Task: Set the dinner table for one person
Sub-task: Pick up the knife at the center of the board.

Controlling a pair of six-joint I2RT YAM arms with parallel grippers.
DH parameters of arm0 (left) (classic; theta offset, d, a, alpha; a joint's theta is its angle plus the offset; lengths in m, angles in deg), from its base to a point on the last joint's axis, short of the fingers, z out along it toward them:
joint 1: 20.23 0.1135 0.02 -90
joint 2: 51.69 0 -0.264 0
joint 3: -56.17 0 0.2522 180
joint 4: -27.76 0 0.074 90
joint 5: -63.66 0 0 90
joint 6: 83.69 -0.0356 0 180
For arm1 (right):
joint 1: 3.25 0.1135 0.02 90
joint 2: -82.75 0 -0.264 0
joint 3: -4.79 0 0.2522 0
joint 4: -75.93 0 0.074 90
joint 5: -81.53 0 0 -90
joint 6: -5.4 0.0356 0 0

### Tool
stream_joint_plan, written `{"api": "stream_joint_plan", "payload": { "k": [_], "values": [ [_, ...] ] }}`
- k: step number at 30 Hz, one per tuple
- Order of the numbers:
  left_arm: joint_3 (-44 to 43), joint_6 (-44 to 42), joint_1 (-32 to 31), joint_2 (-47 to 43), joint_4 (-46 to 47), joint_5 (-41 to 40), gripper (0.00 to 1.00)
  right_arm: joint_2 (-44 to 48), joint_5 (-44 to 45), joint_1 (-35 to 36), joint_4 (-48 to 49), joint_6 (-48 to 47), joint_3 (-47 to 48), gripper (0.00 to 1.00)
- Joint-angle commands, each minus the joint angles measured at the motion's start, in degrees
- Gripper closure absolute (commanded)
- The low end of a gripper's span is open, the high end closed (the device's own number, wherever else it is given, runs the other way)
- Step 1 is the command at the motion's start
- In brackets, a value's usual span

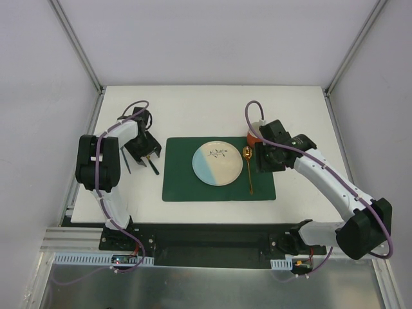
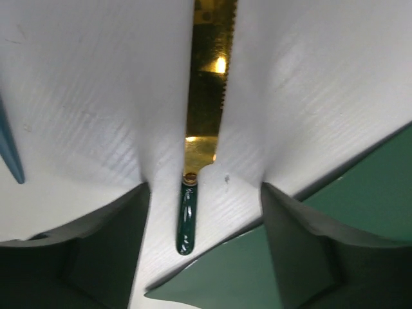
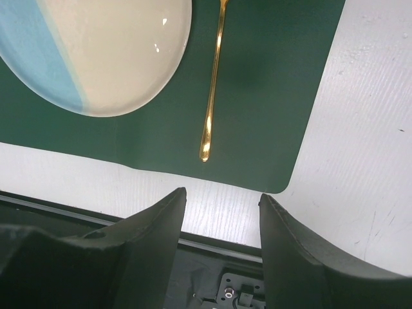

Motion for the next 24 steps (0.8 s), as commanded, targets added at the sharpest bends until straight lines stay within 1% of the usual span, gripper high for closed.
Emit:
{"api": "stream_joint_plan", "payload": {
  "k": [1,2,3,5,6,11,16,20,24],
  "values": [
    [1.3,1.5,0.4,0.5,5.4,4.2,0.50,-0.4,1.2,-0.4,-2.2,0.0,1.1,0.48],
    [1.3,1.5,0.4,0.9,5.6,4.4,0.69,-0.6,1.2,-0.3,-2.3,0.1,1.0,0.48],
    [1.3,1.8,0.4,1.1,5.8,4.5,0.78,-0.8,1.0,-0.4,-2.4,0.1,1.0,0.48],
    [1.5,2.1,0.4,1.1,6.0,4.8,0.91,-1.2,1.3,-0.3,-2.8,0.1,1.0,0.48],
    [1.9,2.2,0.4,1.1,6.0,4.8,1.00,-1.4,1.4,-0.3,-2.9,0.2,1.2,0.48],
    [2.6,0.9,0.3,-1.0,5.6,4.6,1.00,-4.0,1.3,-0.6,-3.4,0.0,3.2,0.48],
    [-1.2,-1.6,-0.7,-4.3,2.5,4.9,1.00,-7.0,1.2,-0.6,-3.2,-0.8,6.3,0.49],
    [-6.6,-4.0,-3.2,-5.5,-1.2,5.5,1.00,-9.1,1.1,-0.9,-2.8,-1.4,7.8,0.49],
    [-11.3,-5.5,-8.6,-4.6,-4.8,6.9,1.00,-12.0,-0.6,-0.9,-1.6,-1.2,9.3,0.50]
  ]
}}
